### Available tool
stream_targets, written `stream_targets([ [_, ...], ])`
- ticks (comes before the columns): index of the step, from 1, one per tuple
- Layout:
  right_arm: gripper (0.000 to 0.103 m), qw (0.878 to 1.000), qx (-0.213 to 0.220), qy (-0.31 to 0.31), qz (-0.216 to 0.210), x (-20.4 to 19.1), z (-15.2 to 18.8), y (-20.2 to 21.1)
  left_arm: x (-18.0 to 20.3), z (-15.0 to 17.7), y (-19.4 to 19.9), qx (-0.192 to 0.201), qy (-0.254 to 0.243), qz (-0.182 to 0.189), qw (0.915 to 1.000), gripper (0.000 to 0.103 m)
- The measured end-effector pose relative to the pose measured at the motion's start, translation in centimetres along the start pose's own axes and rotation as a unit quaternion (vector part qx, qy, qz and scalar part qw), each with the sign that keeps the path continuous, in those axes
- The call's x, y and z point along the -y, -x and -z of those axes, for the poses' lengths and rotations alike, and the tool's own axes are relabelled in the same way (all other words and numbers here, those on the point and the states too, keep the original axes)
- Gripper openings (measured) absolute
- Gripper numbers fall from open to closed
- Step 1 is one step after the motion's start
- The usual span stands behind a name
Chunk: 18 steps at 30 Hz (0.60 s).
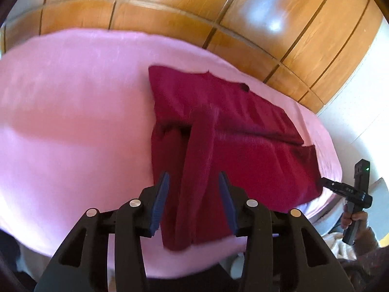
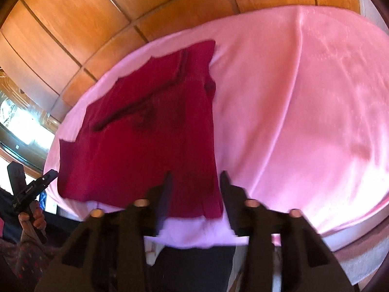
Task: Fold small clothes
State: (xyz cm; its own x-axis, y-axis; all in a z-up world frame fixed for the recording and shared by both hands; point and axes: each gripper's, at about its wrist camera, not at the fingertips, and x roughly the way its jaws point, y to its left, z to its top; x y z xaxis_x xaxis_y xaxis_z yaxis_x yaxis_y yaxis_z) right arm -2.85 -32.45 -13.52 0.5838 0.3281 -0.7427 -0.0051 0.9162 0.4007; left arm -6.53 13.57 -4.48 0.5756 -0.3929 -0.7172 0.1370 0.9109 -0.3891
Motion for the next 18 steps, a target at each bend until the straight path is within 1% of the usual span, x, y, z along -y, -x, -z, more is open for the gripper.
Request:
stream_targets([
  [3, 0.046, 1.000, 0.016, 0.009, 0.015, -0.5, -1.7, -0.8, 0.7, -1.5, -1.9, -0.009, -0.027, -0.013, 0.9995, 0.041],
  [5, 0.046, 0.999, 0.025, 0.019, 0.024, -0.9, -2.8, -1.5, 1.4, -2.3, -3.7, -0.024, -0.043, -0.026, 0.9985, 0.041],
  [8, 0.045, 0.998, 0.035, 0.033, 0.031, -1.6, -4.3, -2.6, 1.4, -2.9, -5.4, -0.034, -0.053, -0.040, 0.9972, 0.040],
  [10, 0.042, 0.998, 0.030, 0.046, 0.035, -2.0, -5.0, -3.7, 1.7, -3.1, -6.2, -0.034, -0.062, -0.050, 0.9962, 0.015],
  [11, 0.040, 0.998, 0.027, 0.052, 0.039, -2.0, -5.2, -4.0, 1.8, -3.2, -6.3, -0.032, -0.068, -0.054, 0.9957, 0.012],
  [12, 0.033, 0.997, 0.026, 0.057, 0.042, -2.1, -5.4, -4.3, 1.9, -3.2, -6.2, -0.026, -0.071, -0.059, 0.9954, 0.008],
  [13, 0.014, 0.997, 0.026, 0.060, 0.042, -2.2, -5.5, -4.2, 1.9, -3.1, -5.8, -0.017, -0.072, -0.058, 0.9955, 0.008],
  [14, 0.008, 0.997, 0.028, 0.062, 0.041, -2.3, -5.5, -4.1, 1.8, -3.1, -5.2, -0.009, -0.071, -0.052, 0.9960, 0.007],
  [18, 0.006, 0.996, 0.041, 0.068, 0.034, -2.3, -5.4, -2.2, 1.4, -3.1, -2.5, 0.030, -0.058, -0.021, 0.9976, 0.007],
])
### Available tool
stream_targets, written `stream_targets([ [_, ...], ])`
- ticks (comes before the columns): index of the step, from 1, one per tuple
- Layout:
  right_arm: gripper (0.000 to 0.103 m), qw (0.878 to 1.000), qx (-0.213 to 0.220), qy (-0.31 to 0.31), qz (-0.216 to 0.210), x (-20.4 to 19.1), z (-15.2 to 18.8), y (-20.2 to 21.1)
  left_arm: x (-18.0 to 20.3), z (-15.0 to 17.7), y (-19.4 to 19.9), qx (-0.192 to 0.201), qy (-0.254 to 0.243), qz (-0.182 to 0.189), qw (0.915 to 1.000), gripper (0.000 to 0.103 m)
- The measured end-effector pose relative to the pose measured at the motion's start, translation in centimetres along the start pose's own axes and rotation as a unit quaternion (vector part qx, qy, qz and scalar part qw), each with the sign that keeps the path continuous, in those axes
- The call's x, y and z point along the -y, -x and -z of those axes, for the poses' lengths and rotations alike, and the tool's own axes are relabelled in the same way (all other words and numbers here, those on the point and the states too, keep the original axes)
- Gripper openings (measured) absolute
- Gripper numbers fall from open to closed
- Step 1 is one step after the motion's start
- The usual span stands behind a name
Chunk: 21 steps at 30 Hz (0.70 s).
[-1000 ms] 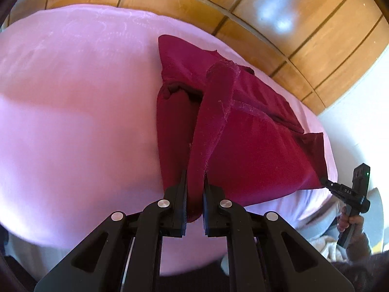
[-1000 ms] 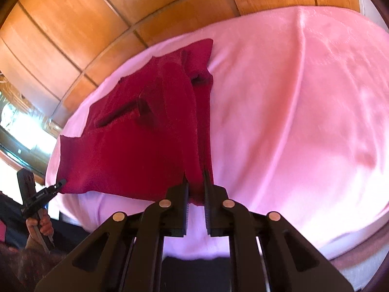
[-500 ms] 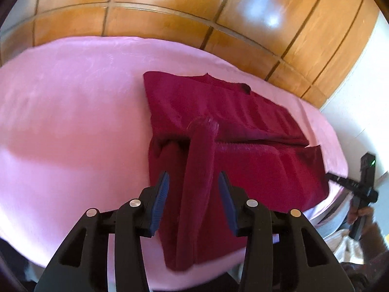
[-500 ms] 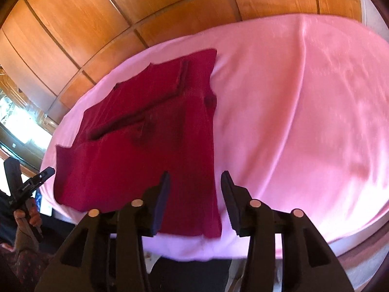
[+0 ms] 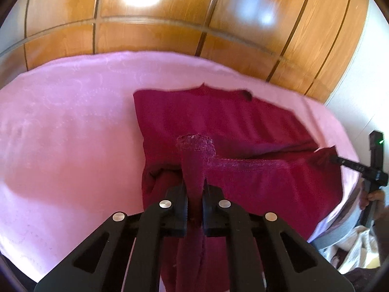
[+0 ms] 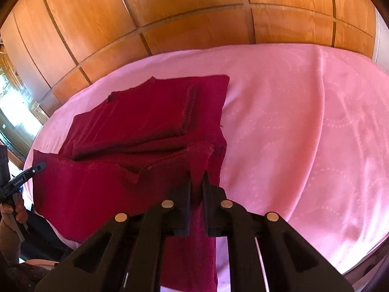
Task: Fold small clothes
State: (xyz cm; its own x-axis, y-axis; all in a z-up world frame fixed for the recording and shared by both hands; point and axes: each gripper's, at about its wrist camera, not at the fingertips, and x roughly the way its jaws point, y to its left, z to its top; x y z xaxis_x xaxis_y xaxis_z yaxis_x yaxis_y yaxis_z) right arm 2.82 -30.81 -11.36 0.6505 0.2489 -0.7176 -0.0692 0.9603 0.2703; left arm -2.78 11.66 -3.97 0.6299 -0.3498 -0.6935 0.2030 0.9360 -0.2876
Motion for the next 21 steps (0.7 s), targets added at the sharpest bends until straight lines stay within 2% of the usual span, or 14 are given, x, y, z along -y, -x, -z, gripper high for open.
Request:
stream_targets([
  [6, 0.006, 0.999, 0.037, 0.005, -0.019, -1.2, -1.9, 2.2, -0.1, -1.6, 2.4, 0.043, 0.011, 0.017, 0.9989, 0.007],
  [11, 0.006, 0.998, 0.065, 0.008, -0.022, -1.6, -5.5, 1.9, -0.1, -4.5, 2.7, 0.077, 0.000, 0.008, 0.9970, 0.007],
  [16, 0.006, 0.997, 0.079, -0.004, -0.018, -1.1, -9.6, -0.3, -1.0, -8.0, 0.8, 0.092, 0.000, -0.009, 0.9957, 0.007],
  [21, 0.006, 0.997, 0.074, -0.018, -0.017, -0.8, -13.6, -3.8, -2.6, -11.8, -2.8, 0.084, 0.011, -0.027, 0.9960, 0.007],
])
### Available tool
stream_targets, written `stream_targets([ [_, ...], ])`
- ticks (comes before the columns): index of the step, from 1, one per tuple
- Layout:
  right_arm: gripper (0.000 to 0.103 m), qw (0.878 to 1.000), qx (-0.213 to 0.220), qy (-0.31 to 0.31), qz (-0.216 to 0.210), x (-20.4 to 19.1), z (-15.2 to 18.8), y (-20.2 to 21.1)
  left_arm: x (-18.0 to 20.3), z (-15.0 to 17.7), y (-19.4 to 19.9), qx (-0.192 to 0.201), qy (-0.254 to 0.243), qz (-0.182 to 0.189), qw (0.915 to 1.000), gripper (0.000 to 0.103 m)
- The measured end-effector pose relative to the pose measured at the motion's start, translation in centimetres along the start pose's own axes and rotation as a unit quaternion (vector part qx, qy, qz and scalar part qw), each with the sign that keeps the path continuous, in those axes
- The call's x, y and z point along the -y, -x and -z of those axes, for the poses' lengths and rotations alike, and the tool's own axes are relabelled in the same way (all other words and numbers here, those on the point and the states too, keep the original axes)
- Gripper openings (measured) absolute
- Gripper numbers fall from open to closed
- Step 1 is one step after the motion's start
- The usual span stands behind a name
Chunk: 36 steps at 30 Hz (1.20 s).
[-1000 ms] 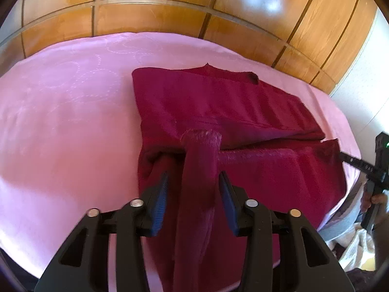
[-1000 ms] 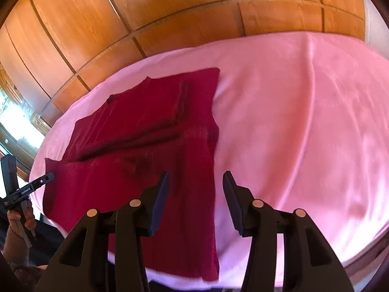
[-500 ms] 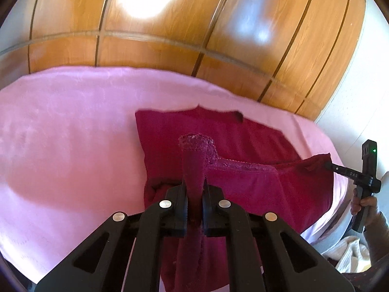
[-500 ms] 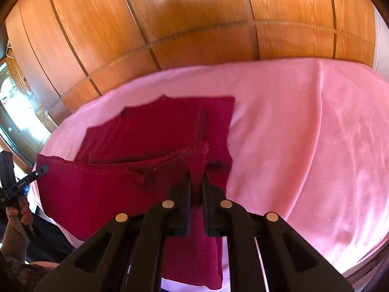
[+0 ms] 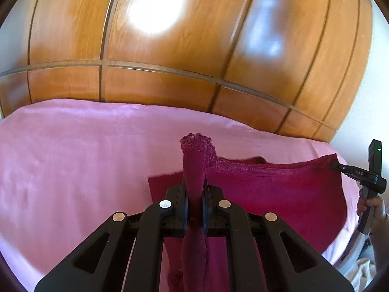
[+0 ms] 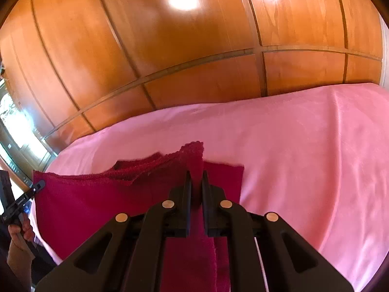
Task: Fold small clothes
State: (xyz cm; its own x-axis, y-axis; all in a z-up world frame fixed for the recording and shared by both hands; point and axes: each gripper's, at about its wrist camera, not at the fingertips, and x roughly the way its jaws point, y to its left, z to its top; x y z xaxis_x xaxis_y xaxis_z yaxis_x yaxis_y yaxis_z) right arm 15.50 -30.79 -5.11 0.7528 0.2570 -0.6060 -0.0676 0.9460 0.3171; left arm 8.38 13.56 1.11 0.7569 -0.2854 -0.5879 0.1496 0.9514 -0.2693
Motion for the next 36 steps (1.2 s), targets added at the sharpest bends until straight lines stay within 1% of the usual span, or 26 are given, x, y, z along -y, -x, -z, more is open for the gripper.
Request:
stream_targets([
  [4, 0.006, 1.000, -0.011, -0.011, 0.017, 0.5, -1.9, -3.9, -1.0, -1.6, -3.7, -0.015, 0.007, -0.017, 0.9997, 0.007],
  [7, 0.006, 0.999, -0.023, -0.024, 0.029, 1.1, -2.4, -6.5, -1.7, -2.0, -6.7, -0.033, 0.009, -0.033, 0.9989, 0.007],
  [9, 0.006, 0.998, -0.034, -0.028, 0.040, 1.6, -2.4, -8.1, -2.0, -2.0, -8.6, -0.046, 0.011, -0.042, 0.9980, 0.007],
  [11, 0.006, 0.997, -0.052, -0.034, 0.051, 2.2, -1.9, -10.0, -2.4, -1.8, -10.7, -0.064, 0.007, -0.062, 0.9960, 0.007],
  [12, 0.006, 0.996, -0.060, -0.035, 0.056, 2.5, -1.7, -10.8, -2.6, -1.6, -11.4, -0.073, 0.009, -0.064, 0.9953, 0.007],
  [14, 0.007, 0.994, -0.077, -0.038, 0.062, 3.0, -1.2, -12.2, -3.1, -0.8, -13.3, -0.102, 0.008, -0.071, 0.9922, 0.007],
  [15, 0.009, 0.994, -0.080, -0.039, 0.063, 3.2, -1.0, -12.4, -3.3, -0.5, -13.8, -0.113, 0.010, -0.078, 0.9905, 0.008],
  [16, 0.015, 0.994, -0.078, -0.042, 0.058, 3.2, -0.9, -12.2, -3.5, -0.4, -13.7, -0.116, 0.016, -0.076, 0.9903, 0.011],
  [17, 0.020, 0.995, -0.073, -0.044, 0.054, 3.1, -0.9, -11.6, -3.9, -0.3, -13.4, -0.114, 0.025, -0.071, 0.9906, 0.017],
  [18, 0.032, 0.996, -0.065, -0.046, 0.046, 3.1, -0.9, -10.7, -4.2, -0.3, -13.0, -0.110, 0.033, -0.070, 0.9909, 0.020],
  [19, 0.043, 0.996, -0.059, -0.046, 0.042, 3.1, -0.7, -9.9, -4.8, -0.2, -12.3, -0.106, 0.046, -0.069, 0.9909, 0.026],
  [21, 0.043, 0.997, -0.049, -0.045, 0.031, 3.2, -0.4, -8.4, -5.7, 0.1, -11.2, -0.102, 0.064, -0.062, 0.9907, 0.028],
  [23, 0.043, 0.998, -0.044, -0.050, 0.017, 3.5, 0.5, -6.2, -6.3, 0.9, -9.2, -0.097, 0.076, -0.051, 0.9911, 0.028],
  [26, 0.044, 0.997, -0.043, -0.063, -0.002, 3.9, 2.5, -3.1, -6.0, 2.6, -6.2, -0.094, 0.070, -0.035, 0.9926, 0.028],
  [29, 0.045, 0.995, -0.052, -0.078, -0.025, 4.5, 5.0, -0.4, -5.5, 4.8, -3.8, -0.100, 0.067, -0.012, 0.9926, 0.029],
  [31, 0.047, 0.994, -0.064, -0.080, -0.034, 4.6, 7.5, 1.4, -5.2, 6.8, -1.9, -0.105, 0.075, 0.011, 0.9916, 0.056],
  [33, 0.048, 0.993, -0.074, -0.083, -0.039, 4.7, 9.1, 2.4, -4.8, 8.8, -0.2, -0.104, 0.079, 0.027, 0.9911, 0.057],
  [36, 0.049, 0.991, -0.089, -0.093, -0.044, 4.7, 11.8, 3.9, -4.3, 11.0, 1.3, -0.110, 0.082, 0.043, 0.9896, 0.057],
])
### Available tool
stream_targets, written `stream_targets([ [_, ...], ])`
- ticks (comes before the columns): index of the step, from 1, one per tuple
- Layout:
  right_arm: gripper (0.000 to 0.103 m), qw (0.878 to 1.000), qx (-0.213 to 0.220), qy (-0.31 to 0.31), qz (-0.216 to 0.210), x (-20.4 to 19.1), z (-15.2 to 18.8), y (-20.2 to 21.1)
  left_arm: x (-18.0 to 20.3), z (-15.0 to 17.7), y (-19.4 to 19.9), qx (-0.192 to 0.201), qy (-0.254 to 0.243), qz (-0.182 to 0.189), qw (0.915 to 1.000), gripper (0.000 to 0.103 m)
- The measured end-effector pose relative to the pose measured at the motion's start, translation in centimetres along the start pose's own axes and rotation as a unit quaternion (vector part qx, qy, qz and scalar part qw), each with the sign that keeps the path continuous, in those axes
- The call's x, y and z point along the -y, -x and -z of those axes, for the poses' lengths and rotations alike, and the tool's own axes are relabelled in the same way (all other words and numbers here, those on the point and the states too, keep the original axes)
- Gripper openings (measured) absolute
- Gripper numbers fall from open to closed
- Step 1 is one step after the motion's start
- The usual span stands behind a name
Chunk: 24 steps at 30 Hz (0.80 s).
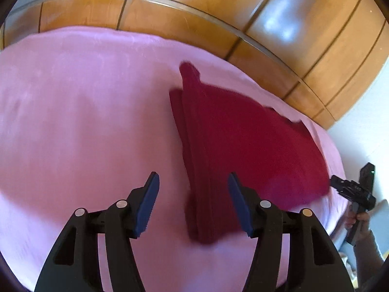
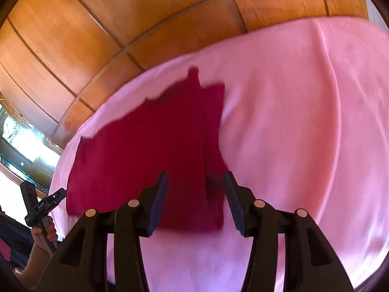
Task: Fold small clothes
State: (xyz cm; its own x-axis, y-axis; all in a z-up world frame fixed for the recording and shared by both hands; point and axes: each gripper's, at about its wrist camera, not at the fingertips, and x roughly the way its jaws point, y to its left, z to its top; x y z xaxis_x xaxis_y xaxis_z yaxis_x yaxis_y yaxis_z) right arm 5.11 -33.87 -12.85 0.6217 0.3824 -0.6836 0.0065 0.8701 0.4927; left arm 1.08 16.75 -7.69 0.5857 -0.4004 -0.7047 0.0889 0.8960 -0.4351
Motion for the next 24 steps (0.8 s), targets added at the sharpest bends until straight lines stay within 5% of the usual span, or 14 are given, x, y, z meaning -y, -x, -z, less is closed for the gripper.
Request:
stream_targets([
  [8, 0.044, 1.000, -0.011, -0.012, 0.005, 0.0, 2.0, -1.7, 0.8, 3.6, -0.2, -0.007, -0.005, 0.030, 0.9995, 0.057],
  [9, 0.035, 1.000, -0.010, -0.011, 0.007, 0.0, 1.6, -1.8, 0.8, 3.4, -0.5, -0.006, -0.005, 0.028, 0.9996, 0.055],
  [11, 0.019, 1.000, -0.011, -0.010, 0.013, 0.0, 1.2, -1.9, 0.6, 3.1, -1.0, -0.014, 0.005, 0.043, 0.9990, 0.034],
  [15, 0.014, 1.000, 0.004, 0.009, 0.019, -0.8, 1.0, -0.3, 0.6, 2.7, -0.7, -0.017, 0.008, 0.059, 0.9981, 0.013],
  [24, 0.012, 1.000, -0.011, 0.027, 0.010, -0.8, 3.0, 3.2, 0.2, 5.7, 2.3, -0.034, 0.020, 0.094, 0.9948, 0.010],
])
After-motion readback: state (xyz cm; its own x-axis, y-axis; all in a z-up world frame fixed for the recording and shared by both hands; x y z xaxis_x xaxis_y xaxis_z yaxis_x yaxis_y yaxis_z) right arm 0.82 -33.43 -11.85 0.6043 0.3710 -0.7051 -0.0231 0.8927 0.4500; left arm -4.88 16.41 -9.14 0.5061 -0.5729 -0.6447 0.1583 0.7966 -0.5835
